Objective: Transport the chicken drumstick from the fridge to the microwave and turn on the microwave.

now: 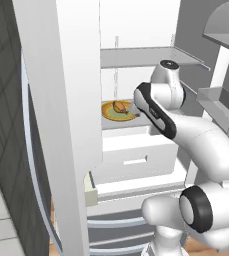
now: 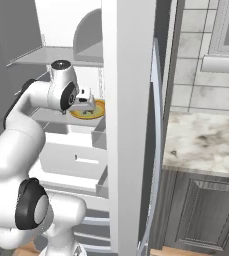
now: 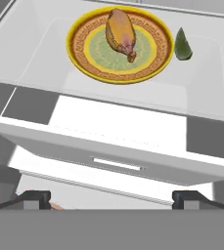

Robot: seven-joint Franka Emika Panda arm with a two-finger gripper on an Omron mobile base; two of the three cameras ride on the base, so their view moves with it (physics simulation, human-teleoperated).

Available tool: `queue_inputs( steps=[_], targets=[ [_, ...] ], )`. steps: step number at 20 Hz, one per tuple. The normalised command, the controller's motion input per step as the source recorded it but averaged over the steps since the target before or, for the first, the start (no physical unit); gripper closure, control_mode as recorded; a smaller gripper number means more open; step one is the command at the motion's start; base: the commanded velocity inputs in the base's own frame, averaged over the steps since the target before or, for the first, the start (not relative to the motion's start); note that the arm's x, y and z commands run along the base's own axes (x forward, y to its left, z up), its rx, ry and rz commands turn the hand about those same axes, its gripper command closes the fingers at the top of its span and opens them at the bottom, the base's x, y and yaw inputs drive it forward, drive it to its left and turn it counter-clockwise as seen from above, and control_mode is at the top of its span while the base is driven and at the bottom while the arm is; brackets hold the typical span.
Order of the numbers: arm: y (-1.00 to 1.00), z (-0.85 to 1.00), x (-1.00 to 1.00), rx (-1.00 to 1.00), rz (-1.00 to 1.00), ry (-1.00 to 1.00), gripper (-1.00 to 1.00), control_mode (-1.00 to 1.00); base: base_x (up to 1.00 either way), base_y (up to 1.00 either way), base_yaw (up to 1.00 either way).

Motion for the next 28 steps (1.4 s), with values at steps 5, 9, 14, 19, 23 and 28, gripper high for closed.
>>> queue_inputs(
  steps=[5,9,14,19,23,28],
  targets=[
    [0.25,-0.14,0.24,0.0,0.08,-0.01,-1.0,-1.0,0.0,0.0,0.0],
    [0.02,-0.09,0.2,0.0,0.08,-0.05,-1.0,-1.0,0.0,0.0,0.0],
    [0.0,-0.14,0.28,0.0,0.06,-0.04,-1.0,-1.0,0.0,0.0,0.0],
    [0.01,-0.11,0.28,0.0,0.04,-0.05,-1.0,-1.0,0.0,0.0,0.0],
    [0.02,-0.05,0.3,0.0,0.0,-0.04,-1.0,-1.0,0.0,0.0,0.0],
    [0.02,-0.11,0.35,0.01,0.0,0.0,-1.0,-1.0,0.0,0.0,0.0]
  ],
)
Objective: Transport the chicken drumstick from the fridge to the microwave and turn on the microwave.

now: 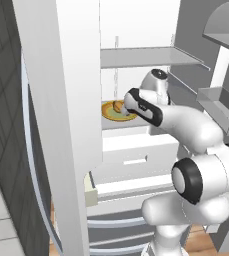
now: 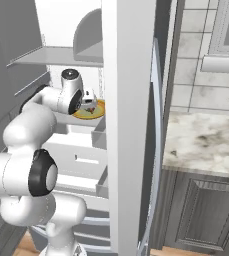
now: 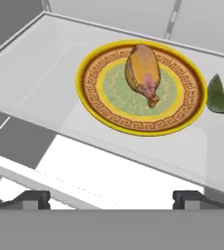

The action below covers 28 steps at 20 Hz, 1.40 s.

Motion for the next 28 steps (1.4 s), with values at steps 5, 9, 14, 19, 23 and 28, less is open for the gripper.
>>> queue_inputs(
  steps=[5,9,14,19,23,28],
  targets=[
    [0.04,-0.15,0.35,0.02,0.0,0.0,-1.0,-1.0,0.0,0.0,0.0],
    [0.0,-0.08,0.31,0.02,0.0,0.0,-1.0,-1.0,0.0,0.0,0.0],
    [0.0,-0.08,0.31,0.01,0.0,0.0,-1.0,-1.0,0.0,0.0,0.0],
    [0.0,-0.1,0.34,0.0,0.0,0.0,-1.0,-1.0,0.0,0.0,0.0],
    [0.0,-0.17,0.36,0.0,0.0,0.0,-1.0,-1.0,0.0,0.0,0.0],
    [0.0,-0.2,0.35,0.0,0.0,0.0,-1.0,-1.0,0.0,0.0,0.0]
  ],
)
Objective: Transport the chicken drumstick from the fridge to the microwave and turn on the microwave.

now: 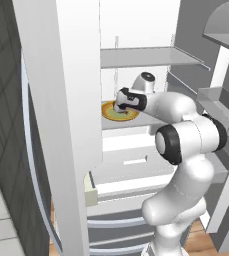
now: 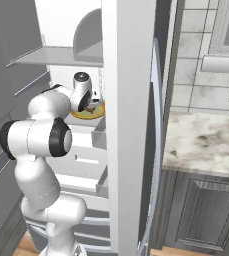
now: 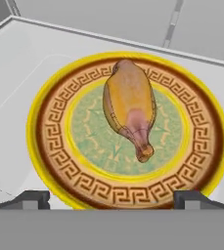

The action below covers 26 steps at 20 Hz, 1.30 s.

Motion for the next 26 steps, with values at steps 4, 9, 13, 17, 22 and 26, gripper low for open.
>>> queue_inputs(
  steps=[4,9,13,17,22,26],
  targets=[
    [0.03,-0.2,0.35,0.0,0.0,0.0,-1.0,-1.0,0.0,0.0,0.0],
    [0.05,-0.18,0.36,0.0,0.0,0.0,-1.0,-1.0,0.0,0.0,0.0],
    [0.08,-0.15,0.35,0.0,0.0,0.0,-1.0,-1.0,0.0,0.0,0.0],
    [0.04,-0.12,0.33,0.0,0.0,0.0,-1.0,-1.0,0.0,0.0,0.0],
    [0.0,-0.08,0.32,0.0,0.0,0.0,-1.0,-1.0,0.0,0.0,0.0],
    [0.01,-0.08,0.33,0.0,0.0,0.0,-1.0,-1.0,0.0,0.0,0.0]
  ],
)
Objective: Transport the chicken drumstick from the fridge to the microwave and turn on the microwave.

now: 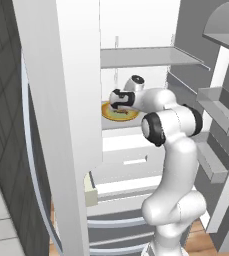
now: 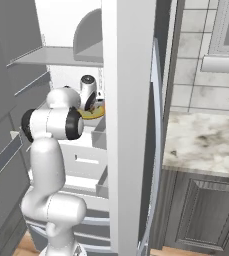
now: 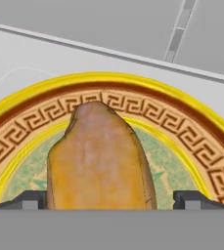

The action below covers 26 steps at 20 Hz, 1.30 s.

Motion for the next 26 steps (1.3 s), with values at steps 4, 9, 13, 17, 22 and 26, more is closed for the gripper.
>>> queue_inputs(
  steps=[4,9,13,17,22,26],
  targets=[
    [0.1,-0.22,0.19,0.0,0.0,0.04,-1.0,-1.0,0.0,0.0,0.0],
    [0.28,-0.57,0.04,-0.03,0.0,0.1,1.0,-1.0,0.0,0.0,0.0],
    [0.1,-0.75,0.0,0.0,0.0,0.08,1.0,-1.0,0.0,0.0,0.0],
    [0.0,-0.45,-0.35,0.0,0.0,-0.01,1.0,-1.0,0.0,0.0,0.0],
    [-0.09,-0.01,-0.9,0.02,0.0,-0.4,1.0,-1.0,0.0,0.0,0.0],
    [-0.03,0.01,-0.92,0.0,0.01,-0.71,1.0,-1.0,0.0,0.0,0.0]
  ],
)
